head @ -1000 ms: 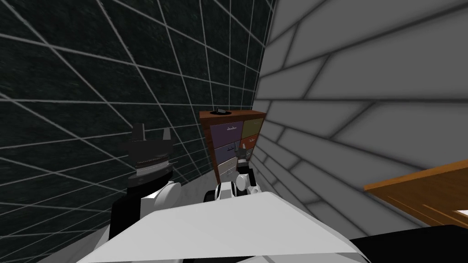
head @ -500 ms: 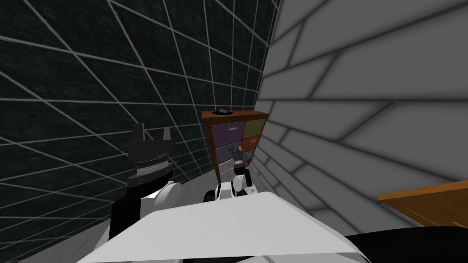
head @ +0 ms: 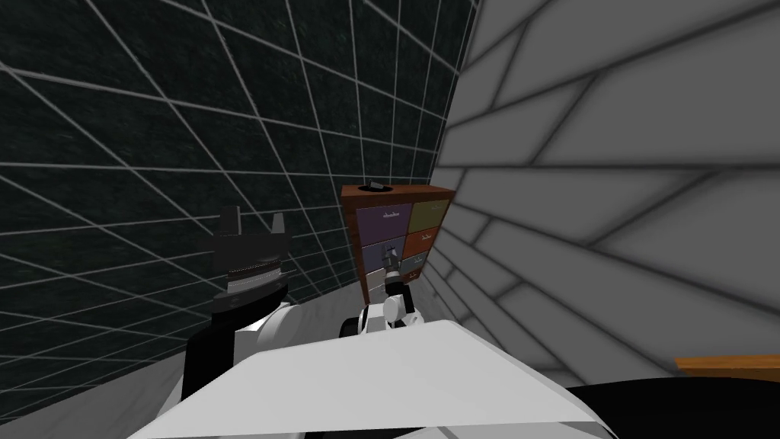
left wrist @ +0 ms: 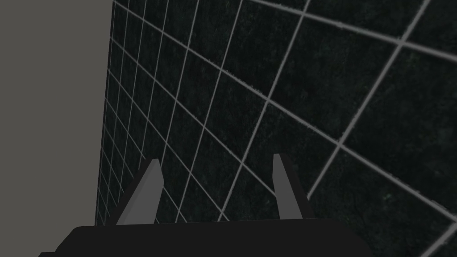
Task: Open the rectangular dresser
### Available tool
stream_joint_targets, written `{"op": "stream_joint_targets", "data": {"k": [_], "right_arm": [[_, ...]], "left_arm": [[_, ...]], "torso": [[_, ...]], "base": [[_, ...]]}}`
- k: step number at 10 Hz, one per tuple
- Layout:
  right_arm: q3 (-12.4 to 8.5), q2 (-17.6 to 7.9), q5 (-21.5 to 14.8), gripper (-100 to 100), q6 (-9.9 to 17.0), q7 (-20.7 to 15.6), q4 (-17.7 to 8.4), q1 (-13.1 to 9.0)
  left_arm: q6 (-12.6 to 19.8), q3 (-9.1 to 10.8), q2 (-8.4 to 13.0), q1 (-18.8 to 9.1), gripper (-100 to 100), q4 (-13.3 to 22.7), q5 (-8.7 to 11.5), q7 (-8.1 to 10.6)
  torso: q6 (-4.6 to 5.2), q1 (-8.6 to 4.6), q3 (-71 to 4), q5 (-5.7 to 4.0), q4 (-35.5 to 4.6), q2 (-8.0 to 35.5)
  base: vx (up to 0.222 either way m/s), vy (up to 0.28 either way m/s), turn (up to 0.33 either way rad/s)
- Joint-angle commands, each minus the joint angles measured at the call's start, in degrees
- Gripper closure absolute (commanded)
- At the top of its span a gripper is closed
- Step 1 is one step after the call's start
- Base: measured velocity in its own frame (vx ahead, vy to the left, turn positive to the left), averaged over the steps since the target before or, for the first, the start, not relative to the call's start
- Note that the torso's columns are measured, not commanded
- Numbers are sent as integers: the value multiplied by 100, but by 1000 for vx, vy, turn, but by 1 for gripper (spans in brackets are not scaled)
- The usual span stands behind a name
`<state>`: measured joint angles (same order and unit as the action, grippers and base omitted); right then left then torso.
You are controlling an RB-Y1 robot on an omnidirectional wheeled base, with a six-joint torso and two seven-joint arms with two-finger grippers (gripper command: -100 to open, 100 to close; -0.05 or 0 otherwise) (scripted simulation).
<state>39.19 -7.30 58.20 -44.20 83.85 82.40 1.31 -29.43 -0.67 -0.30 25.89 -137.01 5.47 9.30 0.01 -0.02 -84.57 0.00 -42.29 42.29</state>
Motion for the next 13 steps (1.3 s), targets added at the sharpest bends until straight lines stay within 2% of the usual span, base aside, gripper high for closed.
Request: {"op": "stream_joint_targets", "data": {"k": [1,6,8,9,10,11,12,13], "right_arm": [[190,29,237,-100,-82,350,-245,-119],[587,-39,741,-100,-285,1031,-791,-394],[673,-71,851,-100,-331,1180,-903,-453],[641,-73,820,-100,-303,1110,-833,-418],[527,47,873,-100,-133,969,-799,-500],[607,0,829,-100,-258,1073,-843,-449],[601,10,829,100,-243,1057,-842,-454],[608,28,827,100,-218,1019,-807,-449]], "left_arm": [[0,0,0,0,0,0,0,0],[0,0,0,0,0,0,0,0],[0,0,0,0,0,0,0,0],[0,0,0,0,0,0,0,0],[0,0,0,1,0,0,0,0],[0,0,0,1,0,0,0,0],[0,0,0,1,0,0,0,0],[0,0,0,1,0,0,0,0]], "torso": [[1,2,1,0,0,1],[-1,1,0,0,0,0],[0,3,-1,1,1,-2],[-1,5,0,1,0,-1],[0,6,0,2,0,0],[0,1,-10,0,4,-19],[0,2,-6,0,3,-7],[-1,4,5,1,-2,7]], "base": [[-4,-21,94],[-5,-26,99],[-1,-17,46],[-1,-6,9],[64,-17,-35],[42,-9,-4],[6,-1,1],[-85,-23,-10]]}}
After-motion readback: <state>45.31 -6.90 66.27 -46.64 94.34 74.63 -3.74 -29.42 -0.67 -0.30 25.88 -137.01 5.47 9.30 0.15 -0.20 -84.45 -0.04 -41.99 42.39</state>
